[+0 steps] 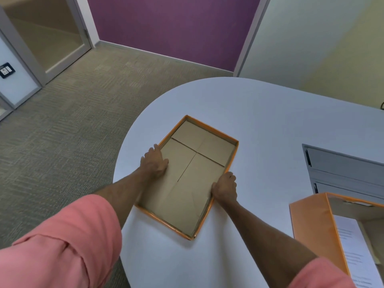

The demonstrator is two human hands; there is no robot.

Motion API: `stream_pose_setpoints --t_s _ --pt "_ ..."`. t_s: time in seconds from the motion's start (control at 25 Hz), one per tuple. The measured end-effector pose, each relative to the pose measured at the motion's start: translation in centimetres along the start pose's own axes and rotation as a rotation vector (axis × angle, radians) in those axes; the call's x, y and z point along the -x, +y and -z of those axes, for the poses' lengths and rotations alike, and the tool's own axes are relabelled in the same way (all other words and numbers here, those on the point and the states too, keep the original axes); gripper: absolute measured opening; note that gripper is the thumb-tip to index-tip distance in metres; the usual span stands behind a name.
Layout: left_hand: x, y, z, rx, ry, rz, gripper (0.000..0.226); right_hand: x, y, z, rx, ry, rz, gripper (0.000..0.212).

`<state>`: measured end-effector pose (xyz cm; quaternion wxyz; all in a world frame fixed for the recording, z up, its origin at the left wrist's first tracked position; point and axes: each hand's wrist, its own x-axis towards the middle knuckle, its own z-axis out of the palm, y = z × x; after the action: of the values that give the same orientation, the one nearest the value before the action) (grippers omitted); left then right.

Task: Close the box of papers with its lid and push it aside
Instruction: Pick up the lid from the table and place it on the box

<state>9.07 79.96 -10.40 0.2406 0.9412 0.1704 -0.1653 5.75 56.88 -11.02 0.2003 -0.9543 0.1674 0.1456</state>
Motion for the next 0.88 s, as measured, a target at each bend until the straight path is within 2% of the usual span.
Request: stream_pose_setpoints --t_s 0.12,0.2,0.48,0.68,0.88 --pt "-0.1 0.5 0.3 0.108 0.091 0.019 0.039 0.0 -0.2 0.3 -0.092 -0.047 -0.057 0.045" --pt "0.0 0.7 0.5 0.195 0.116 0.068 0.030 0.3 -0.3 0.8 -0.098 -0.041 -0.067 0.044" --pt "1.2 2.1 2.3 0.354 0.206 0.152 0.022 0.1 0.5 5.0 -0.157 0.025 -0.011 0.041" --pt "3.6 6.0 4.2 0.457 0.275 0.076 0.022 -0.6 2.7 10.5 -0.268 0.121 0.017 0.029" --pt "7.5 12.4 6.5 0.532 0.314 -0.008 0.019 -0.3 6.3 17.0 -0.409 0.186 0.055 0.032"
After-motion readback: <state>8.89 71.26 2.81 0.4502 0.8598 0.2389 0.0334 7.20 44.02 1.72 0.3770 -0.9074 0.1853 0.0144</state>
